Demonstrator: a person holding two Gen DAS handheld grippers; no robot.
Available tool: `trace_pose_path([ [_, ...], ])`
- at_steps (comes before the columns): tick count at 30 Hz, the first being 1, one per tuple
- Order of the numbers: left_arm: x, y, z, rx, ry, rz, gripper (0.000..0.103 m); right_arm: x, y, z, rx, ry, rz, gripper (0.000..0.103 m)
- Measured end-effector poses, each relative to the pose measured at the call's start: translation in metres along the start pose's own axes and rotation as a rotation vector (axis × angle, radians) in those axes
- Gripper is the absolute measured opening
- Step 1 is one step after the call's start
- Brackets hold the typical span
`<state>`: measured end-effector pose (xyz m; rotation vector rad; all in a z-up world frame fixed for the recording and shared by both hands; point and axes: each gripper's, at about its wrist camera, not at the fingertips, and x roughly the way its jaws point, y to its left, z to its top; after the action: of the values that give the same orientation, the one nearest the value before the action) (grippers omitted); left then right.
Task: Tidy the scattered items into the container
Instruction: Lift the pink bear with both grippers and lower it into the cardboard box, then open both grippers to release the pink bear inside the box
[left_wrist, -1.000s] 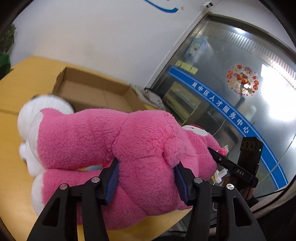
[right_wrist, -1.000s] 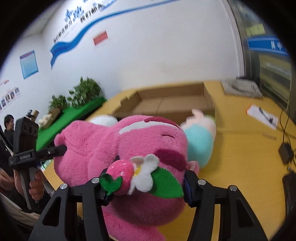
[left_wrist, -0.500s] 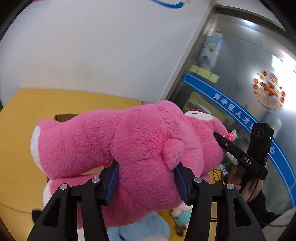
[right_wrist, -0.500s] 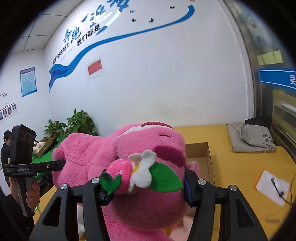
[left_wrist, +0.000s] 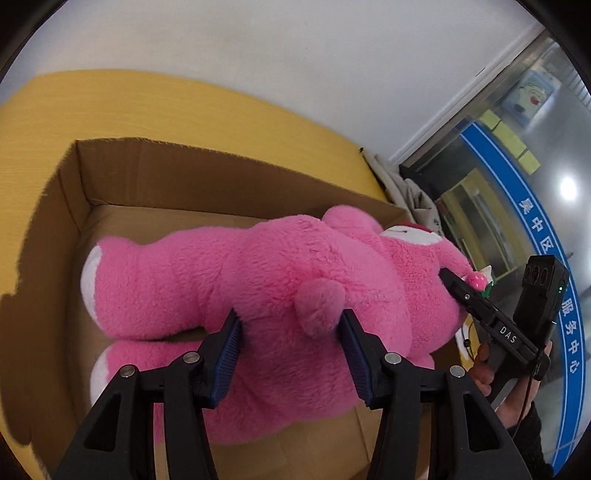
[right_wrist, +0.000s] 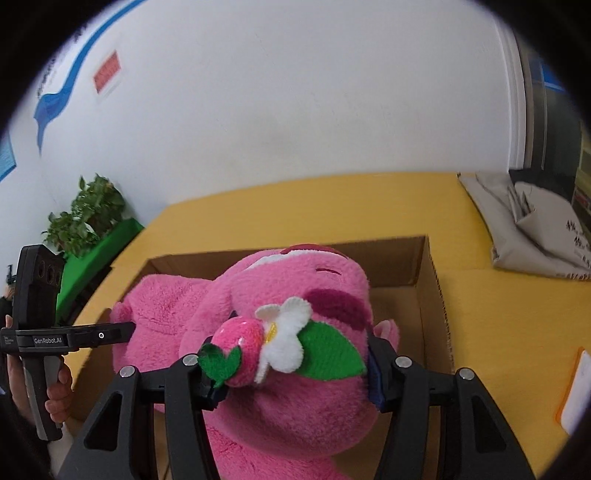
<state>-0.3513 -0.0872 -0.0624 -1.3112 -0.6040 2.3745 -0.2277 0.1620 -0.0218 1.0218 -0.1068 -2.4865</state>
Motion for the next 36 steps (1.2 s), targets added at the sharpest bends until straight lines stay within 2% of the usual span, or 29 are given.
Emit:
trace_pose_path([
  [5,0.013,-0.013,0.014,0.043,0.008,0.063,0.055,0.024,-0.023,-0.01,0.092,0.006,-0.011,0.056],
  [8,0.023,-0.018,0.021,0.079,0.013,0.079,0.056,0.018,-0.029,-0.008,0.103,-0.054,-0.025,0.056],
  [10,0.03,-0.012,0.02,0.042,0.017,0.072,0.063,0.025,-0.036,-0.008,0.126,-0.048,-0.052,0.06],
  [11,0.033,-0.007,0.019,0.024,0.025,0.081,0.072,0.034,-0.042,-0.009,0.15,-0.008,-0.081,0.062],
  [12,0.037,-0.009,0.022,0.022,0.027,0.099,0.077,0.04,-0.046,-0.011,0.169,0.029,-0.108,0.07],
  [13,0.037,-0.011,0.021,0.033,0.024,0.113,0.077,0.039,-0.049,-0.012,0.183,0.039,-0.108,0.074],
  [16,0.03,-0.017,0.023,0.051,-0.008,0.11,0.079,0.026,-0.044,-0.008,0.113,0.021,-0.119,0.081],
  [19,0.039,-0.02,0.025,0.063,0.036,0.143,0.082,0.024,-0.036,-0.006,0.074,0.043,-0.136,0.082],
  [22,0.047,-0.014,0.025,0.049,0.061,0.146,0.088,0.026,-0.032,-0.013,0.046,0.053,-0.158,0.082],
  [24,0.037,-0.017,0.026,0.077,0.051,0.137,0.088,0.017,-0.035,-0.013,0.082,0.046,-0.145,0.082],
  [26,0.013,-0.018,0.024,0.105,-0.001,0.161,0.088,-0.01,-0.03,-0.014,0.026,-0.016,-0.134,0.082],
  [28,-0.02,-0.014,0.017,0.097,-0.035,0.18,0.088,-0.034,-0.027,-0.02,-0.004,-0.022,-0.097,0.083],
  [31,-0.047,-0.008,0.005,0.087,-0.043,0.16,0.095,-0.049,-0.023,-0.029,-0.029,0.048,-0.028,0.085],
  [34,-0.053,-0.003,-0.015,0.1,-0.004,0.196,0.096,-0.04,-0.016,-0.035,-0.037,0.103,-0.048,0.085],
  [36,-0.064,0.002,-0.033,0.097,0.016,0.207,0.096,-0.037,-0.005,-0.043,-0.038,0.145,-0.006,0.085],
])
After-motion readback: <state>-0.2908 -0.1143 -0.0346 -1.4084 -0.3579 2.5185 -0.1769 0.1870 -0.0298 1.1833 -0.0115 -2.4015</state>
